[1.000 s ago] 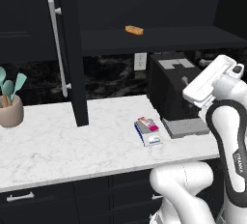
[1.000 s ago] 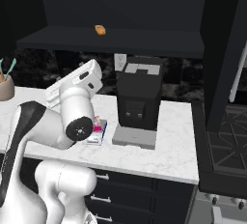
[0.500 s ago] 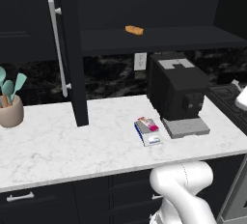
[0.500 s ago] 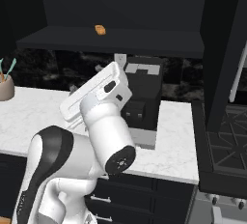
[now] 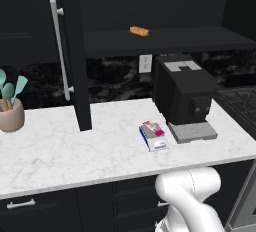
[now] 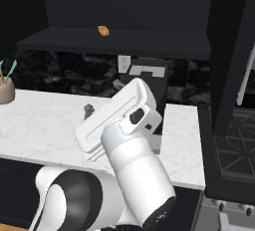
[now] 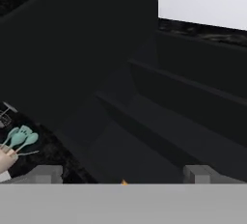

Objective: Pick the bar and place it on the digital scale for weighing, and close the cabinet.

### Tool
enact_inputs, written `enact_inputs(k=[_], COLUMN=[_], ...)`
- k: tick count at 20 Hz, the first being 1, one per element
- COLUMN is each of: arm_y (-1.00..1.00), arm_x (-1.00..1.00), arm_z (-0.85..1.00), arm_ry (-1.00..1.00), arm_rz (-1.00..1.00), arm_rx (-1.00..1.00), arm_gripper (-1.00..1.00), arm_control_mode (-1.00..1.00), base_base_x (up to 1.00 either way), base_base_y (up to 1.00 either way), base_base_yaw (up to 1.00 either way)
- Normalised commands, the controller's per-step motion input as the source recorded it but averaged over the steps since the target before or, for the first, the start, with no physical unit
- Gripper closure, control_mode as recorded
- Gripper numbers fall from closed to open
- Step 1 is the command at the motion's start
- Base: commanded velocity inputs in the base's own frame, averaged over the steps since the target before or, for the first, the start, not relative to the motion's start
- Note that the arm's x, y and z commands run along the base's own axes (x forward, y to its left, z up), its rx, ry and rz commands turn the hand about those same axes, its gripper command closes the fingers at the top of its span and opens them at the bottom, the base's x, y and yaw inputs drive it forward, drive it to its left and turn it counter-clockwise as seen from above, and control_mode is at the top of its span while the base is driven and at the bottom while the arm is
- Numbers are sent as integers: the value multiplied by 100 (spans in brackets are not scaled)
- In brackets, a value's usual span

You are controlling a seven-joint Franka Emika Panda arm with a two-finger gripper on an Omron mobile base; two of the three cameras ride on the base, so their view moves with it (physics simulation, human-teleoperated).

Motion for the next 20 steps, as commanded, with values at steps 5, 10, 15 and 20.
enact_inputs(k=[5,10,15,20], arm_y=[-67,-29,-62,-74], arm_x=[-43,-26,-8,-3], arm_z=[0,-22,-31,-19], arm_ry=[-17,-19,-18,-10], arm_rz=[5,9,7,5], arm_rx=[2,5,15,12], arm_gripper=[-100,-100,-100,-100], arm_control_mode=[-100,-100,-100,-100], base_base_x=[0,0,0,0], base_base_y=[0,0,0,0], base_base_yaw=[0,0,0,0])
